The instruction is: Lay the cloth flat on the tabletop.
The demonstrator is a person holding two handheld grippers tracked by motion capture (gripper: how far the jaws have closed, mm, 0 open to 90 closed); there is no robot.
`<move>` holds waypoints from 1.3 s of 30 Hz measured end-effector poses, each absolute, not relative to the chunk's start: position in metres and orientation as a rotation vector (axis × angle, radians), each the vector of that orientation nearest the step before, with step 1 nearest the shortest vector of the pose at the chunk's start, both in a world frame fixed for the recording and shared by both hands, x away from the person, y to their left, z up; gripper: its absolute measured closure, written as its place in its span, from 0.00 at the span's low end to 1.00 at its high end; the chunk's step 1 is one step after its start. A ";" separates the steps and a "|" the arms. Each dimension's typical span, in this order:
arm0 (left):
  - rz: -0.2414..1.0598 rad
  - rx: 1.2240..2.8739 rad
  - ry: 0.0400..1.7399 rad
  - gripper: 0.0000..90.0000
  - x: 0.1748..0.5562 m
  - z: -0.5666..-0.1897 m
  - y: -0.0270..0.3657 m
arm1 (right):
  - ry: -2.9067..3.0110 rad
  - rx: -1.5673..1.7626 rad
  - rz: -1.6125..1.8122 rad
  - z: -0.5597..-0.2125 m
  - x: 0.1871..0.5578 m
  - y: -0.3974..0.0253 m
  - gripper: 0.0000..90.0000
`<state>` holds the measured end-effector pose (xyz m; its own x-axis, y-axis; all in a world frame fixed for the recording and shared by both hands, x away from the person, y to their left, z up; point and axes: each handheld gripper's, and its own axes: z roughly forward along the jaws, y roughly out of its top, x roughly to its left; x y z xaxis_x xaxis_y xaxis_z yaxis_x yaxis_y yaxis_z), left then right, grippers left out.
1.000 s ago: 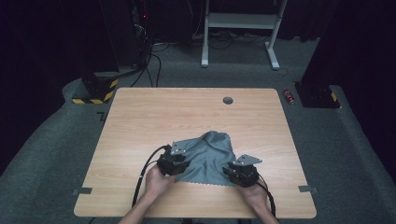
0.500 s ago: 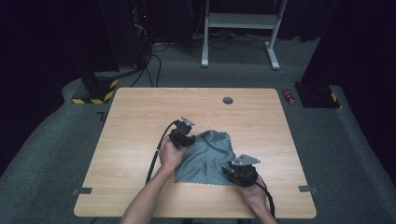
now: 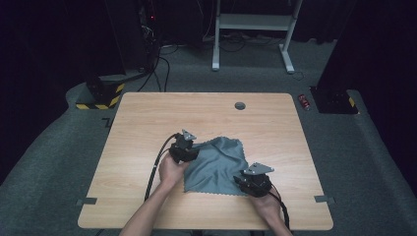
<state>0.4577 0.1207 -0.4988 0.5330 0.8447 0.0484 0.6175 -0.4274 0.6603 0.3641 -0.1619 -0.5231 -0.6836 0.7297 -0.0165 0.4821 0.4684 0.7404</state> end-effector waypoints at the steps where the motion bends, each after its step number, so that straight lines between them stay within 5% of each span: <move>1: 0.506 2.187 1.180 0.76 0.458 -0.499 0.121 | 2.390 1.026 1.048 -0.523 0.364 -0.162 0.68; 9: 0.529 2.119 1.354 0.69 0.497 -0.501 0.130 | 2.388 1.022 1.047 -0.523 0.364 -0.162 0.68; 26: 0.458 2.064 1.238 0.54 0.406 -0.517 0.156 | 2.390 0.974 1.110 -0.511 0.370 -0.170 0.75; 32: 0.550 2.009 1.201 0.50 0.397 -0.526 0.156 | 2.333 1.055 1.140 -0.482 0.397 -0.181 0.79; 39: 0.565 2.003 1.225 0.43 0.397 -0.527 0.155 | 2.323 1.178 1.049 -0.487 0.447 -0.173 0.77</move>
<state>0.3974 0.1555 -0.5266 0.4551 0.8904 0.0020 0.5797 -0.2980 0.7584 0.4468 -0.1732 -0.4868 -0.6025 0.7974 0.0336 0.5524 0.3863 0.7387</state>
